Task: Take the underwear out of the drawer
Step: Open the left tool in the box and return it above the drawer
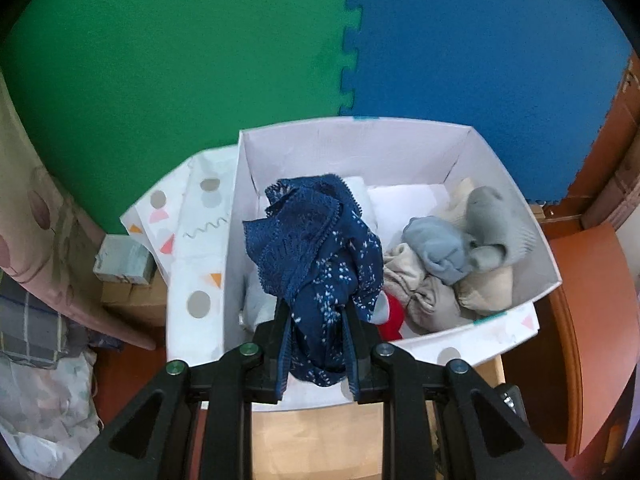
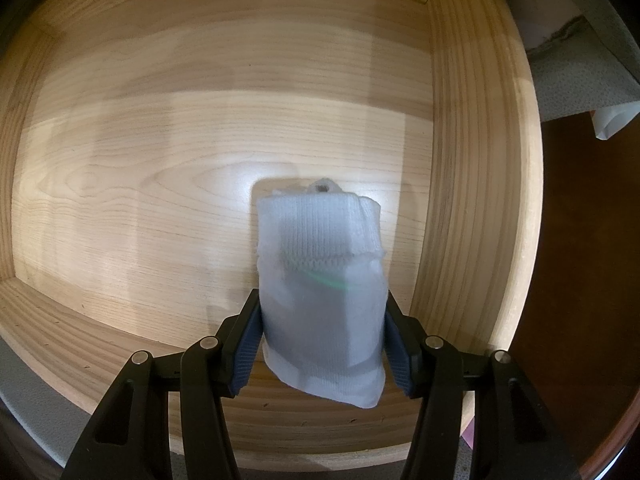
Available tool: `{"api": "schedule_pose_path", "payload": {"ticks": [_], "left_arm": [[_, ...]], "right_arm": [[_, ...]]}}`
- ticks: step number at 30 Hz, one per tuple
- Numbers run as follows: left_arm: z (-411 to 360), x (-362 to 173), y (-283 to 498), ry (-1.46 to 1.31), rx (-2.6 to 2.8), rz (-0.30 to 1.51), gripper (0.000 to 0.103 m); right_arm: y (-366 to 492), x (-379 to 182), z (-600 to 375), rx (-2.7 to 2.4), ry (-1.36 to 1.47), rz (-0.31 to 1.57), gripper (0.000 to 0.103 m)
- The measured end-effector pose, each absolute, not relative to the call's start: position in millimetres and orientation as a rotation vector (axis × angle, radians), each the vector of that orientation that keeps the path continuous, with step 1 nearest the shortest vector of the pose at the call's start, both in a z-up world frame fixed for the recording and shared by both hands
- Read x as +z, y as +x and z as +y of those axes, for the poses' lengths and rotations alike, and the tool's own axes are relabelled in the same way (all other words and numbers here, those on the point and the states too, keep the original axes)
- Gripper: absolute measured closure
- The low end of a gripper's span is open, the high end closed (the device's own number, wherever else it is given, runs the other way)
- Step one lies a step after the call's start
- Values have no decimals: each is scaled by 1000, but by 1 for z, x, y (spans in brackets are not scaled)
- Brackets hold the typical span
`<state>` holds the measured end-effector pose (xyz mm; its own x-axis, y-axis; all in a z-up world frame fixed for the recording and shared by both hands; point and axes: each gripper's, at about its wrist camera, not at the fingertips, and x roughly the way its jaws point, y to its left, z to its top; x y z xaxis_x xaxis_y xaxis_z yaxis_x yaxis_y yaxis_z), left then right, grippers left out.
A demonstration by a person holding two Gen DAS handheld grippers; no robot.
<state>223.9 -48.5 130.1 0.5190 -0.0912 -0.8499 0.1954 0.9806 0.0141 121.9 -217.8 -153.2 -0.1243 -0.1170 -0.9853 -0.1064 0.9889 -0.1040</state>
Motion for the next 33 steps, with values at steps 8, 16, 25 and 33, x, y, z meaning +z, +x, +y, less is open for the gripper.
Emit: {"api": "schedule_pose_path", "payload": {"ticks": [8, 16, 25, 33], "left_arm": [[-54, 113, 247, 117, -153, 1040, 81], [-59, 97, 252, 127, -151, 1059, 80], [-58, 105, 245, 137, -159, 1068, 66], [-59, 121, 226, 185, -169, 1029, 46]], "right_arm": [[122, -156, -221, -8, -170, 1699, 49], [123, -156, -221, -9, -171, 1699, 49], [123, -157, -220, -9, -172, 1700, 49], [123, -157, -219, -9, -173, 1700, 49]]}}
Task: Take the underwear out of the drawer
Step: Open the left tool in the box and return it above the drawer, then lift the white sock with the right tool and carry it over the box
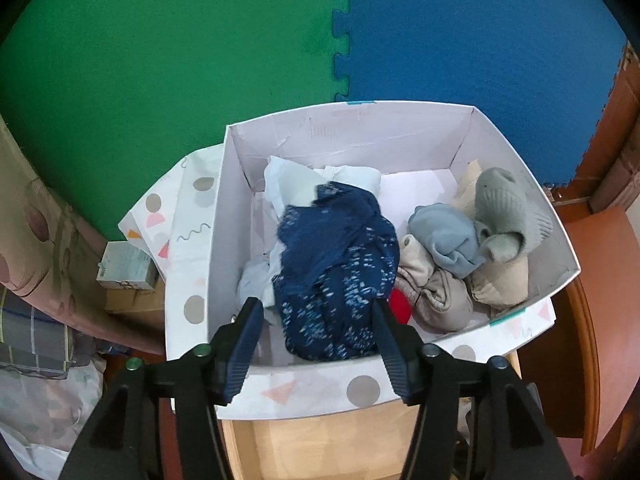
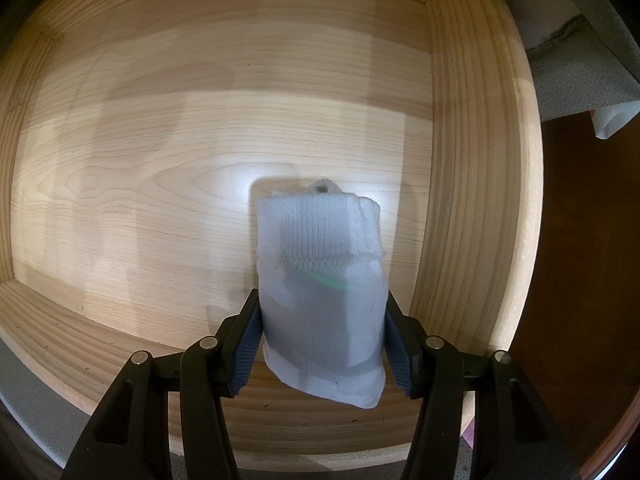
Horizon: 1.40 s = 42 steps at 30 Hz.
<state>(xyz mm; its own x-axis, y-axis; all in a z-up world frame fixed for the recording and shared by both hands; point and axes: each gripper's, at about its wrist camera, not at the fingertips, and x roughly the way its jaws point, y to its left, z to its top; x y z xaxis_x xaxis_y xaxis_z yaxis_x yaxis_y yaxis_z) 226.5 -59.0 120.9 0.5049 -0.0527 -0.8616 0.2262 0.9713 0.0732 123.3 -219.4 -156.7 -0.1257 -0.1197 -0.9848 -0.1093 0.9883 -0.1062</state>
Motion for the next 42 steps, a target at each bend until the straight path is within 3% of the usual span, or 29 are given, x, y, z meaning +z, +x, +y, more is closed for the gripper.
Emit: {"api": "schedule_pose_path", "payload": {"ticks": [15, 42], "left_arm": [[-24, 127, 177, 214, -190, 1045, 45], [17, -27, 79, 123, -62, 1168, 45]], "right_arm": [[126, -156, -222, -13, -176, 1702, 50], [126, -154, -219, -23, -181, 1706, 51]]}}
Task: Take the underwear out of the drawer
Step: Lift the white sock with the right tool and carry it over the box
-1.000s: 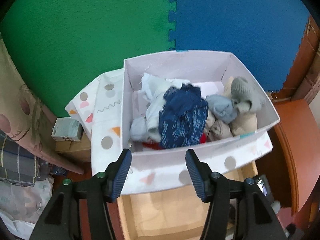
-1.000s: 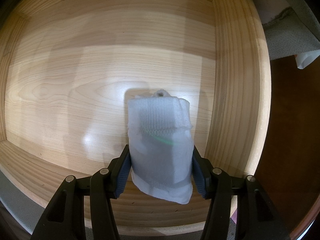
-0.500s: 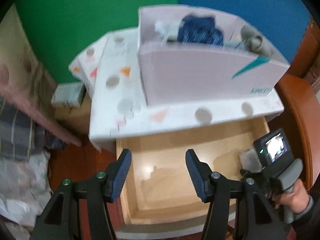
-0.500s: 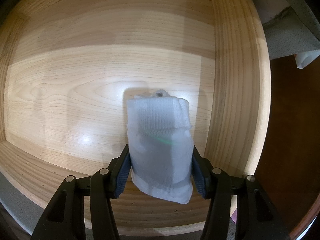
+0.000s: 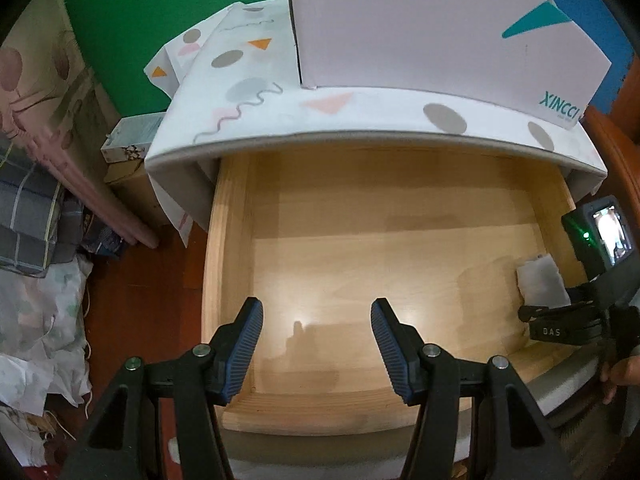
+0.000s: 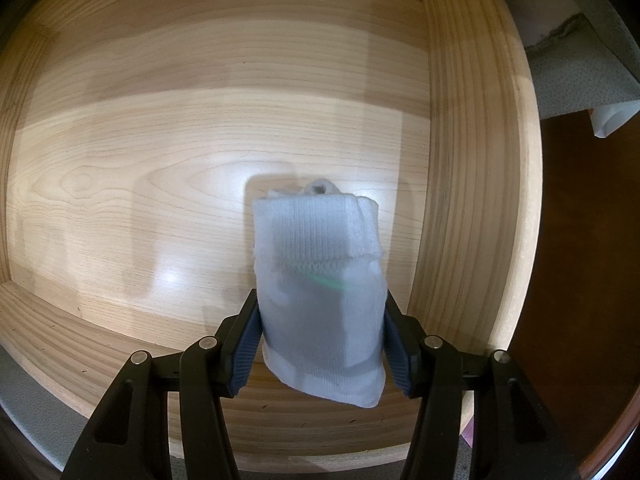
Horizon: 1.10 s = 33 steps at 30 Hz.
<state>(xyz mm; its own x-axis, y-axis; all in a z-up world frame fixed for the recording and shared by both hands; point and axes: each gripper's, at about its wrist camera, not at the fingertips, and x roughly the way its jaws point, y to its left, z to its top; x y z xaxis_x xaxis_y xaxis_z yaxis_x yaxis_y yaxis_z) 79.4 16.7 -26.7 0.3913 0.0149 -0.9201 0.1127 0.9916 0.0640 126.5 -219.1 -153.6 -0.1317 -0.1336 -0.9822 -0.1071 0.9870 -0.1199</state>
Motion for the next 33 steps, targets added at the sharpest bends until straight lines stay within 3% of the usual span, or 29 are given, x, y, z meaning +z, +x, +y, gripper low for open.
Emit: {"api": "schedule_pose_path", "payload": {"ticks": [33], "left_arm": [[31, -30, 74, 35, 19, 1117, 45]], "right_arm": [[124, -143, -227, -37, -180, 1697, 55]]}}
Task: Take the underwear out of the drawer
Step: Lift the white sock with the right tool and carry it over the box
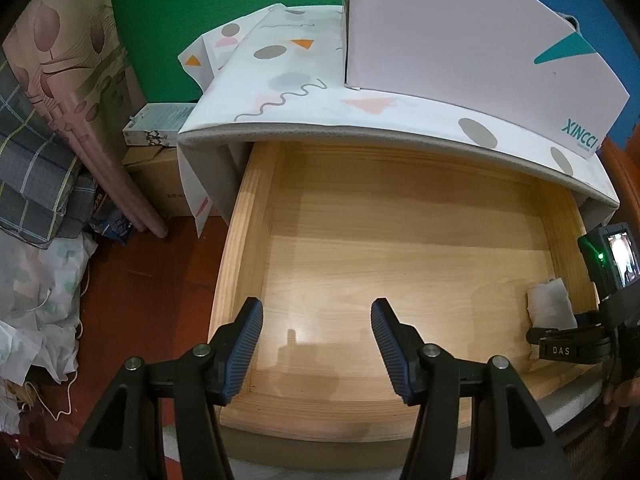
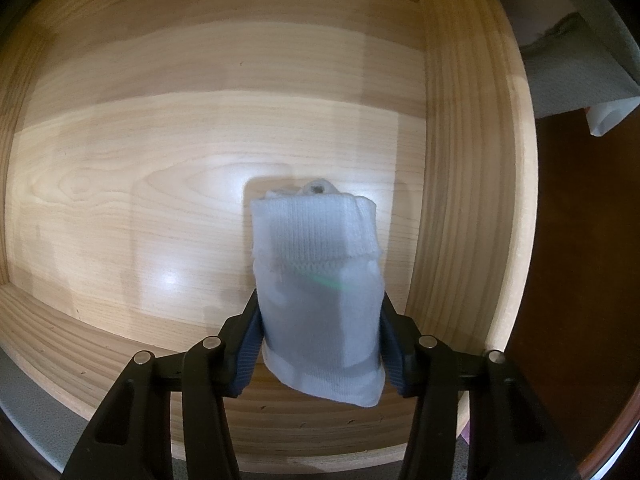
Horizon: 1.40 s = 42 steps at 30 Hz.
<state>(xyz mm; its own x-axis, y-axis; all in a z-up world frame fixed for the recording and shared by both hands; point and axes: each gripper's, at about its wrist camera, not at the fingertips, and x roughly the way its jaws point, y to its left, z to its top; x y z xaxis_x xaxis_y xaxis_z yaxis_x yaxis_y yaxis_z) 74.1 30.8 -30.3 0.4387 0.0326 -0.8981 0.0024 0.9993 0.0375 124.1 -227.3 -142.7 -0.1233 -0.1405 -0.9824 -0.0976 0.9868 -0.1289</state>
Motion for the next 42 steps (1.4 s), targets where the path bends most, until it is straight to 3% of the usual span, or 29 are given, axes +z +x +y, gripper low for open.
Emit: {"api": "schedule_pose_path", "payload": {"ticks": [20, 42], "left_arm": [[34, -30, 74, 33, 9, 1111, 45], [33, -30, 74, 31, 9, 1110, 45]], "right_arm": [[114, -104, -260, 0, -131, 1562, 56], [62, -25, -321, 86, -98, 1397, 56]]}}
